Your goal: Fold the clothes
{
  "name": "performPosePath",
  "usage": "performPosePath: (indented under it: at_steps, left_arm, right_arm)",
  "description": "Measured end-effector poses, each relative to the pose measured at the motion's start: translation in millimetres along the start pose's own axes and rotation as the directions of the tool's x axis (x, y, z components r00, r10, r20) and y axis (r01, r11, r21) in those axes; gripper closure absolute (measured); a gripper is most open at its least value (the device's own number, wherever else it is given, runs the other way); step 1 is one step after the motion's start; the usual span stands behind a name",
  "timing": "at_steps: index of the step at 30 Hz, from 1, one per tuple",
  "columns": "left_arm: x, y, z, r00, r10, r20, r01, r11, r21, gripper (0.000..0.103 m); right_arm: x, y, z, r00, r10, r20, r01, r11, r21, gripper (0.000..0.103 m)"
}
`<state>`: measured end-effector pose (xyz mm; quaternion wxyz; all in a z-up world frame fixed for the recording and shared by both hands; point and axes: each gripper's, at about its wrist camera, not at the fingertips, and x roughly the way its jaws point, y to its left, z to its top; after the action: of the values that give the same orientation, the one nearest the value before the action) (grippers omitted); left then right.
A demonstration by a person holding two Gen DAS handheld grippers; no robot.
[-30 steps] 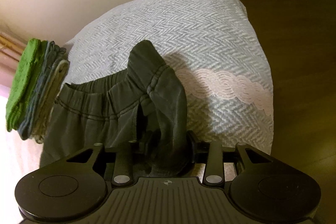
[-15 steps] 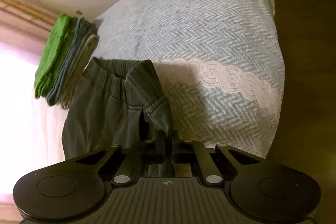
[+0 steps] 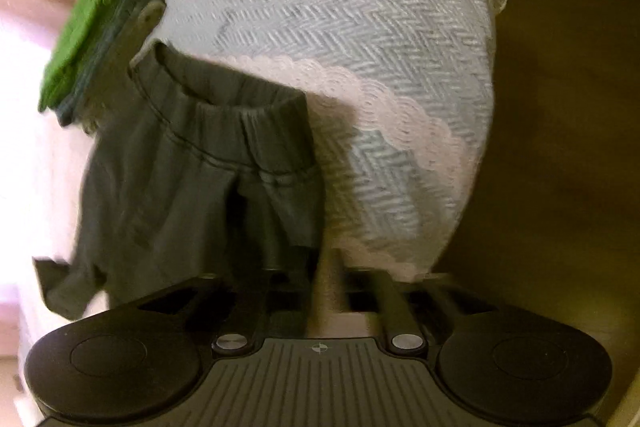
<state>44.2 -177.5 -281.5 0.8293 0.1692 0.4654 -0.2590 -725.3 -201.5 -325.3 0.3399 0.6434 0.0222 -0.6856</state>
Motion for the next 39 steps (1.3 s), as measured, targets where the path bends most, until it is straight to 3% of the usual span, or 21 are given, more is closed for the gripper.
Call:
performPosePath:
  at_steps: [1,4,5,7,9,12,14,17,24,31,34,35,39]
  left_arm:
    - [0.5,2.4,-3.8,0.999,0.028,-0.016,-0.028,1.0,-0.009,0.079]
    - [2.0,9.8,-15.2,0.992,0.109,-0.066,-0.112,0.993,-0.033,0.079]
    - [-0.5,5.9,-12.0,0.993,0.106,-0.06,-0.108,0.994,-0.031,0.08]
    - [-6.6,-10.6,2.5,0.998,0.065,-0.02,-0.065,0.998,-0.012,0.078]
    - [-1.6,-34.9,18.0,1.0,0.0,0.009,0.0,1.0,0.012,0.067]
    - [20.0,-89.3,50.4,0.99,-0.135,0.031,0.134,0.991,0.028,0.067]
    - [40.8,-131.7,74.1,0.971,-0.238,0.012,0.238,0.971,0.027,0.067]
    - [71.7,-198.8,108.6,0.929,-0.37,-0.019,0.371,0.929,0.018,0.067]
    - [125.9,-338.6,182.4,0.853,-0.522,-0.016,0.522,0.851,0.054,0.067]
    - [194.1,-414.2,212.6,0.866,-0.495,-0.068,0.499,0.864,0.07,0.068]
    - [216.4,-436.0,211.7,0.873,-0.48,-0.089,0.488,0.863,0.132,0.077]
    - [219.9,-441.3,210.6,0.876,-0.474,-0.087,0.482,0.86,0.166,0.091]
    - [203.5,-435.0,203.6,0.876,-0.483,0.013,0.463,0.848,0.258,0.096]
  right_arm:
    - [-0.3,1.2,2.3,0.999,-0.046,-0.005,0.046,0.999,-0.019,0.008]
    - [-11.2,5.9,11.5,0.992,-0.119,0.052,0.125,0.984,-0.128,0.008]
    - [-13.3,6.0,15.8,0.988,-0.144,0.06,0.151,0.978,-0.142,0.008]
    - [-15.8,4.8,25.7,0.981,-0.172,0.09,0.183,0.973,-0.138,0.008]
    - [-16.5,6.0,35.5,0.978,-0.17,0.121,0.184,0.976,-0.113,0.008]
    - [-13.5,13.3,49.0,0.974,-0.151,0.167,0.165,0.983,-0.075,0.008]
    - [-12.4,20.4,55.2,0.969,-0.146,0.198,0.162,0.985,-0.067,0.008]
    - [-15.8,32.9,64.6,0.953,-0.139,0.269,0.162,0.985,-0.065,0.008]
    - [-29.6,44.2,60.9,0.926,-0.183,0.331,0.183,0.983,0.031,0.008]
    - [-34.1,50.7,26.0,0.909,-0.262,0.324,0.239,0.965,0.108,0.008]
    - [-36.1,53.5,11.1,0.901,-0.295,0.319,0.263,0.955,0.141,0.008]
    - [-36.7,54.4,6.1,0.898,-0.306,0.317,0.27,0.951,0.152,0.008]
    - [-35.2,66.0,4.5,0.896,-0.296,0.33,0.266,0.955,0.135,0.008]
